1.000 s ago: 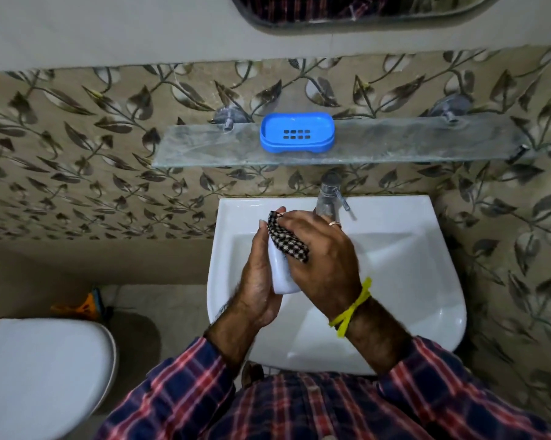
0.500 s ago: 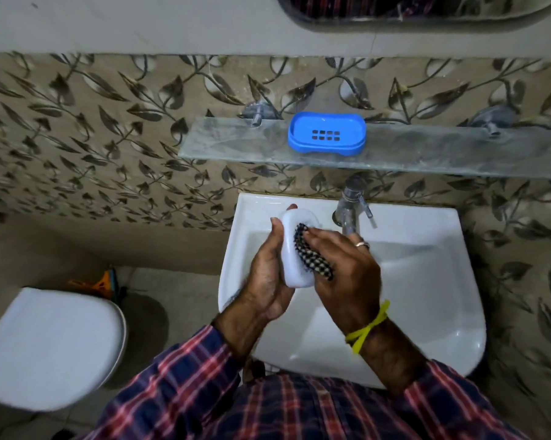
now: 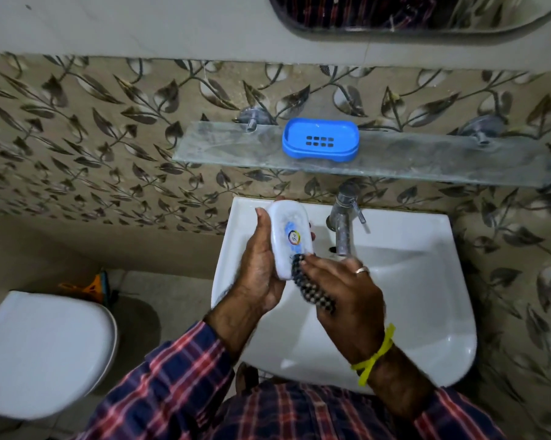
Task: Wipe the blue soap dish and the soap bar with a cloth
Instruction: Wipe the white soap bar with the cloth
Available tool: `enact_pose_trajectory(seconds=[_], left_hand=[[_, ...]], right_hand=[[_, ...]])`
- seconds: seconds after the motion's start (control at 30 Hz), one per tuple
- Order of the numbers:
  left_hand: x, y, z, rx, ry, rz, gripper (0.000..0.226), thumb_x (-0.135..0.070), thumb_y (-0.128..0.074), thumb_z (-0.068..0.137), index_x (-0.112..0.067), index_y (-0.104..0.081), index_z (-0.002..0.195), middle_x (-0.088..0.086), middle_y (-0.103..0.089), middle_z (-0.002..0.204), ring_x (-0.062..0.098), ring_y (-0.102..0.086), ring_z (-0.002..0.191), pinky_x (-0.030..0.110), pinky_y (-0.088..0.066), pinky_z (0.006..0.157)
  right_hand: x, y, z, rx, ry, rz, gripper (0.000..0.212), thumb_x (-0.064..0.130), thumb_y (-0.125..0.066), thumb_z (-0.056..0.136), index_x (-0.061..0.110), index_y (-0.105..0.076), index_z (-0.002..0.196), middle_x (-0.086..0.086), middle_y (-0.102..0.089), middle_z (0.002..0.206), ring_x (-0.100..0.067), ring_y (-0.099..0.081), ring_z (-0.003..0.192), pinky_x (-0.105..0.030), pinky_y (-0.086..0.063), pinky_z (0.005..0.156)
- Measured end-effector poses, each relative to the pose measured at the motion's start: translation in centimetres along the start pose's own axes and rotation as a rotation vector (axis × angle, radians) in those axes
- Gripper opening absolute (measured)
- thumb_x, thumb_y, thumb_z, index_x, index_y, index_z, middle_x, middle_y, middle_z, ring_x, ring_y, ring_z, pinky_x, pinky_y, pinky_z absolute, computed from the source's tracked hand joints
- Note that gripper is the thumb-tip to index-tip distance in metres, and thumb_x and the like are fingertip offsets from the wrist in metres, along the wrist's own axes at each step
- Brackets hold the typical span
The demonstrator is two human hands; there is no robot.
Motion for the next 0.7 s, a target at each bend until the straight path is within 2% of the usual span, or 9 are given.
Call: enact_pose_trajectory(seconds=[0.07,0.17,0.27,0.33,0.43,0.53,0.6,0.7], left_hand=[[0.2,-0.1,0.0,-0.001,0.020,-0.008,0.073,-0.070,-0.023,0.097,-0.018,-0.065,0.126,0.009,-0.078,0.102,0.023,-0.070,0.097,0.041,-0.051,0.094],[-0.3,-0.3,0.0,0.003,0.022,-0.006,0.081,-0.072,-0.023,0.096,-0.013,-0.056,0.140,0.007,-0.076,0.106,0.020,-0.073,0.094,0.041,-0.052,0.093],[-0.2,-0.2,-0.3,-0.017,0.003,0.006,0.080,-0.069,-0.022,0.099,-0.011,-0.052,0.144,0.007,-0.074,0.110,0.021,-0.069,0.101,0.040,-0.051,0.098],[0.2,-0.1,-0.5,-0.022,0.027,-0.014,0.079,-0.069,-0.020,0.099,-0.012,-0.051,0.143,0.008,-0.073,0.110,0.021,-0.070,0.100,0.037,-0.056,0.089],[-0.1,0.1,-0.6,0.004,0.022,-0.038,0.081,-0.069,-0.021,0.099,-0.010,-0.050,0.145,0.011,-0.071,0.116,0.020,-0.074,0.095,0.035,-0.062,0.077],[0.3,0.4,-0.9,-0.004,0.008,0.024,0.080,-0.070,-0.020,0.098,-0.013,-0.052,0.143,0.010,-0.074,0.115,0.021,-0.074,0.096,0.034,-0.062,0.077],[1.1,0.5,-1.2,0.008,0.036,0.037,0.082,-0.072,-0.022,0.096,-0.013,-0.051,0.145,0.014,-0.070,0.127,0.023,-0.072,0.103,0.036,-0.060,0.083],[1.2,0.8,-1.6,0.041,0.022,0.006,0.079,-0.073,-0.026,0.095,-0.016,-0.052,0.144,0.015,-0.070,0.125,0.023,-0.074,0.101,0.035,-0.061,0.078]], right_hand=[[-0.1,-0.3,0.5,-0.040,-0.047,0.034,0.045,-0.007,-0.063,0.072,0.012,-0.075,0.111,-0.001,-0.072,0.120,-0.021,-0.063,0.098,-0.037,-0.054,0.084],[1.0,-0.4,0.0,0.031,0.075,0.014,0.047,-0.003,-0.056,0.073,0.012,-0.073,0.114,0.000,-0.070,0.125,-0.030,-0.063,0.087,-0.035,-0.051,0.084],[0.3,0.1,0.5,-0.014,-0.024,0.010,0.043,-0.006,-0.065,0.072,0.011,-0.076,0.109,-0.002,-0.073,0.119,-0.027,-0.068,0.094,-0.035,-0.050,0.087],[0.2,-0.1,1.2,-0.053,-0.059,0.047,0.038,-0.009,-0.067,0.074,0.008,-0.076,0.107,-0.005,-0.074,0.117,-0.026,-0.071,0.097,-0.037,-0.050,0.089],[0.9,-0.3,0.7,-0.004,0.047,0.032,0.043,-0.010,-0.064,0.073,0.009,-0.075,0.110,-0.003,-0.072,0.122,-0.031,-0.068,0.091,-0.037,-0.051,0.086],[0.1,0.2,1.0,-0.046,-0.015,0.025,0.042,-0.013,-0.069,0.070,0.008,-0.076,0.106,-0.004,-0.074,0.116,-0.027,-0.071,0.097,-0.036,-0.051,0.087],[0.2,-0.2,1.8,-0.077,-0.050,0.055,0.042,-0.015,-0.066,0.070,0.006,-0.076,0.106,-0.008,-0.074,0.115,-0.028,-0.072,0.099,-0.039,-0.052,0.089],[1.2,-0.5,1.7,-0.043,0.057,0.031,0.044,-0.010,-0.057,0.076,0.007,-0.074,0.112,-0.006,-0.072,0.122,-0.034,-0.068,0.094,-0.040,-0.053,0.086]])
Point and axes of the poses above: each hand's wrist, its own z-axis towards the middle knuckle, its own y-axis out of the back of the hand, x = y × z, the point moved 3 cm from there along z, towards the middle knuckle
